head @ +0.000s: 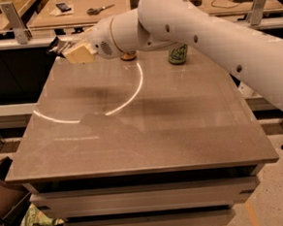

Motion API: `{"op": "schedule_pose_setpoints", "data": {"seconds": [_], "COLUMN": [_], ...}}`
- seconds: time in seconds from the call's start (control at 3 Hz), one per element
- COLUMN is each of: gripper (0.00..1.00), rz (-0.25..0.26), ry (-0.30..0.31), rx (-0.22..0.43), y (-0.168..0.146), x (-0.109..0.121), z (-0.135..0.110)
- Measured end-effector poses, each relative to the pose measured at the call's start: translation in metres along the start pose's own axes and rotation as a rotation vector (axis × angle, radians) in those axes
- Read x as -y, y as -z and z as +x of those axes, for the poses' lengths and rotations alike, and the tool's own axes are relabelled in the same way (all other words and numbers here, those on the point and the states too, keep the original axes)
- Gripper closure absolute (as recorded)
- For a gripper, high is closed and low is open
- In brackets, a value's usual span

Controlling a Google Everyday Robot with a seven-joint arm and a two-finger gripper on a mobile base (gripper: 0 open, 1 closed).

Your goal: Pick rxbar chocolate

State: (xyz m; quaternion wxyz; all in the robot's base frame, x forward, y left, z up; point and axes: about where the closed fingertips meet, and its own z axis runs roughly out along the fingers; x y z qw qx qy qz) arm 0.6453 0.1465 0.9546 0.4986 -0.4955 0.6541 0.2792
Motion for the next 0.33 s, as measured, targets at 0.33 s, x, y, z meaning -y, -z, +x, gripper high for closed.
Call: {"op": "schedule_pose_setpoints", "data": {"seconds": [0.33], "gripper": [1.0], "rz": [0.0], "ry": [0.001], "rx": [0.0], "y": [0.0002], "x": [-0.0001], "z": [-0.0004]}}
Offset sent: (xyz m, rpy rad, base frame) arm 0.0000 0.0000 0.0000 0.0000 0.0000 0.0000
